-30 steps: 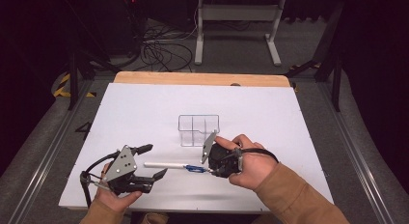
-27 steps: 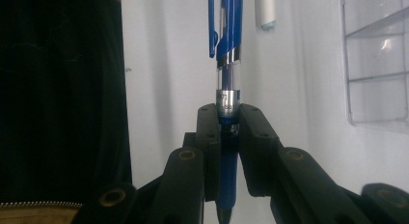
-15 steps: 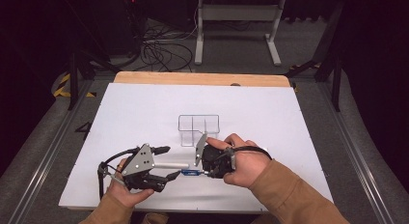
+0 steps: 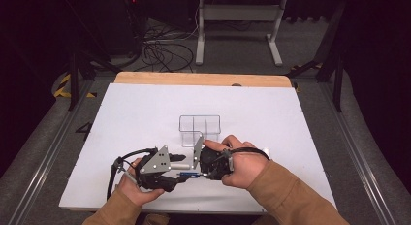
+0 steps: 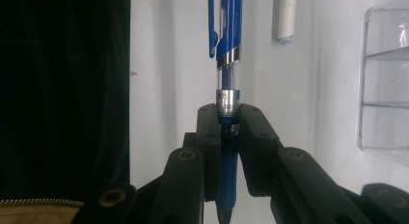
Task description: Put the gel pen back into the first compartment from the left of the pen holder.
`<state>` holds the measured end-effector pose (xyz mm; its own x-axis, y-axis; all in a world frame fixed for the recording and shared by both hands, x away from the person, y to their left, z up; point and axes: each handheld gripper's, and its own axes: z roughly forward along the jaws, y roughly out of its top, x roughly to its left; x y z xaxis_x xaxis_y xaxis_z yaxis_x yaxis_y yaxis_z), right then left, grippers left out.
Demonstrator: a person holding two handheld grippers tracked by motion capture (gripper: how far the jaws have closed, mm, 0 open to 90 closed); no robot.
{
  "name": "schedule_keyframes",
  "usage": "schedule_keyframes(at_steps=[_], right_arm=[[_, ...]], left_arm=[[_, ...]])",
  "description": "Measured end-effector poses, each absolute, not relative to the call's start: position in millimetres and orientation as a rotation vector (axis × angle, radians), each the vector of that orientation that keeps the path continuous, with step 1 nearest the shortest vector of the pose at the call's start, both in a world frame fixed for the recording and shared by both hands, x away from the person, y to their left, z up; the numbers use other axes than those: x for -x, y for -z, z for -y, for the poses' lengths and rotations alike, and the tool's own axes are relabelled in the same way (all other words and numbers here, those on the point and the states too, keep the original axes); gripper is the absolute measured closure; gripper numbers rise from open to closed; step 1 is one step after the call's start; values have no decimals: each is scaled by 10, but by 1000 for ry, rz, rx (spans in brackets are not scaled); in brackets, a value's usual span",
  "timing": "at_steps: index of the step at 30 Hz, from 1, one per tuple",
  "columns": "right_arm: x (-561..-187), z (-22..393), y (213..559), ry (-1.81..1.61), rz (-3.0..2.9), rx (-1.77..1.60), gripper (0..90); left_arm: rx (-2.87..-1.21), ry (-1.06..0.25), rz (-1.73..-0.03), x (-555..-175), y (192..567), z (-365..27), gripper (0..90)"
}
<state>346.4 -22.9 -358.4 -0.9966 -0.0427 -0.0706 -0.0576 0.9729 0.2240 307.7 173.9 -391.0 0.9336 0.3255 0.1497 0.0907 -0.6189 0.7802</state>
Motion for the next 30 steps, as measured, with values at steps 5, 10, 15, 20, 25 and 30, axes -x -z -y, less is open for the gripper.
schedule_keyframes(at_steps=[5, 10, 15, 20, 25, 30], right_arm=[[-3452, 213, 3588, -339, -3061, 80, 796], [-3438, 206, 3591, -353, -3056, 76, 796], [-3440, 211, 3571, -347, -3057, 81, 797], [-3437, 210, 3571, -384, -3041, 76, 799], [-3422, 206, 3577, -388, -3050, 58, 800], [-3412, 192, 3594, -410, -3058, 50, 800]], left_arm=[[-2274, -327, -264, -3092, 3911, -1660, 530], [-2312, -306, -229, -3106, 3927, -1575, 598], [-2352, -291, -200, -3118, 3952, -1506, 633], [-2371, -288, -172, -3122, 3974, -1458, 652], [-2387, -294, -157, -3122, 3988, -1423, 656], [-2412, -300, -140, -3118, 3992, -1389, 657]])
